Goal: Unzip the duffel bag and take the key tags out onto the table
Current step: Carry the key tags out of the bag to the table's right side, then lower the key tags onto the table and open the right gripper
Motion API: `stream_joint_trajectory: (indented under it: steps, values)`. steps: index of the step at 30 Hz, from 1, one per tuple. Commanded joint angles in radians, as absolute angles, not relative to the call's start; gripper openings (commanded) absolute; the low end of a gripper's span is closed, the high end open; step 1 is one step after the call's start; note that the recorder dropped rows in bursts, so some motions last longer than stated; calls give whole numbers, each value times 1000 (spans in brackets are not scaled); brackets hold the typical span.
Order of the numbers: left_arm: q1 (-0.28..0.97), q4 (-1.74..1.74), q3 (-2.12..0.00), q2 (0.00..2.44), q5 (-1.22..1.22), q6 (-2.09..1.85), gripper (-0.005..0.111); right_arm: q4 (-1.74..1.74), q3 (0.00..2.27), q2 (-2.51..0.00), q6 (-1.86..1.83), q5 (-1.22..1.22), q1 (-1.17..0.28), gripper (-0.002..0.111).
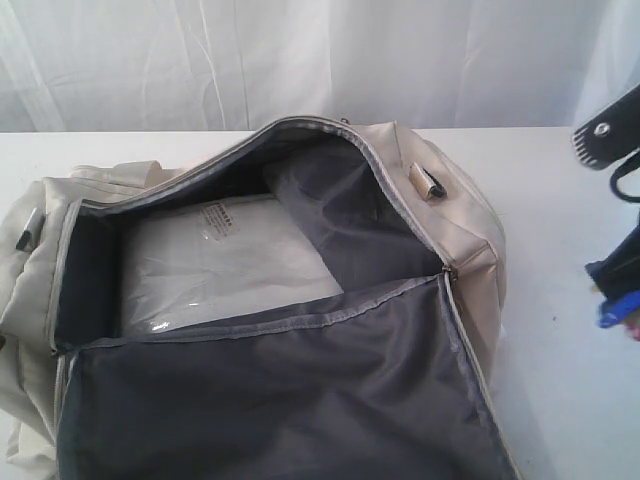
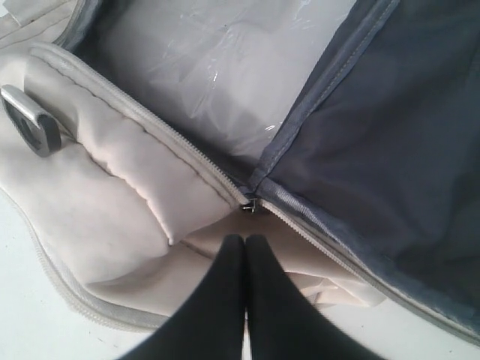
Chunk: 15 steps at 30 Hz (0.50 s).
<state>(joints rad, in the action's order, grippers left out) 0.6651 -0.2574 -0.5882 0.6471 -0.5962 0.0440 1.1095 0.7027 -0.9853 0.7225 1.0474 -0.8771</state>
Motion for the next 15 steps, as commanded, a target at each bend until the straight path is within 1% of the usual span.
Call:
stream_joint_trajectory:
  steps: [1, 7, 11, 15]
  values:
    - [671, -247, -581, 640, -600, 52, 0, 1221, 636, -1086, 866, 999, -865, 0]
    - [671, -245, -581, 640, -600, 52, 0, 1285, 629, -1311, 1067, 847, -712, 0]
    - [671, -245, -581, 640, -600, 52, 0, 1275, 628, -1418, 1123, 652, -701, 0]
    - [671, -245, -581, 640, -600, 52, 0, 1271, 628, -1473, 1123, 570, -701, 0]
